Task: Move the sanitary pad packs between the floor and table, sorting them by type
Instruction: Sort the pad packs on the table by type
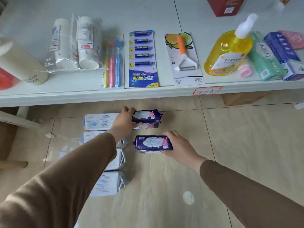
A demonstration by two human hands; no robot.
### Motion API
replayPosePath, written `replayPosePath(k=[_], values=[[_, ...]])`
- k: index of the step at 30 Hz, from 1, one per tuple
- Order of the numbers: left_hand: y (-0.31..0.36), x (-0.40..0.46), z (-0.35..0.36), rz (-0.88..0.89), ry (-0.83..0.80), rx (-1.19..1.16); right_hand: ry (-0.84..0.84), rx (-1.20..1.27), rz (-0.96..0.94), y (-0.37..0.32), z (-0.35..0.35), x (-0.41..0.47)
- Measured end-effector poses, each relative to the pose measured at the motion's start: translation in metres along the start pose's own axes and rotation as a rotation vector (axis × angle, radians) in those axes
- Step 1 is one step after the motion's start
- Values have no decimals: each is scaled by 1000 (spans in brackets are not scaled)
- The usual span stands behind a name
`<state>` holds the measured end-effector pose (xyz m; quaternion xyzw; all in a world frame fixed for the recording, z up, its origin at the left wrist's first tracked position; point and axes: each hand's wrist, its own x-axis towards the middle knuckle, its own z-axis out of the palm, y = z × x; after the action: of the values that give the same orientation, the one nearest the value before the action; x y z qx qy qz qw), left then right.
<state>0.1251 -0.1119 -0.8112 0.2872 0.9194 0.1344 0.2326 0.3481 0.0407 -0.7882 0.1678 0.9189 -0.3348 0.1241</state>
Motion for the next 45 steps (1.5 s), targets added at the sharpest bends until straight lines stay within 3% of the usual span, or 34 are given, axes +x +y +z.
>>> replayPosePath(k=[10, 20, 25, 32, 39, 45], values=[[-18, 19, 4, 22, -138, 190, 83, -17, 0, 2, 46, 47], [-15, -1, -17, 102, -26, 170, 186, -130, 94, -15, 54, 62], [-3, -40, -33, 76, -57, 144, 176, -187, 130, -31, 29, 37], [53, -133, -110, 57, -134, 102, 204, -131, 149, -84, -68, -53], [161, -232, -256, 77, -161, 148, 208, -101, 138, -178, -239, -156], [274, -302, -404, 190, -13, 122, 250, -62, 43, -265, -410, -235]])
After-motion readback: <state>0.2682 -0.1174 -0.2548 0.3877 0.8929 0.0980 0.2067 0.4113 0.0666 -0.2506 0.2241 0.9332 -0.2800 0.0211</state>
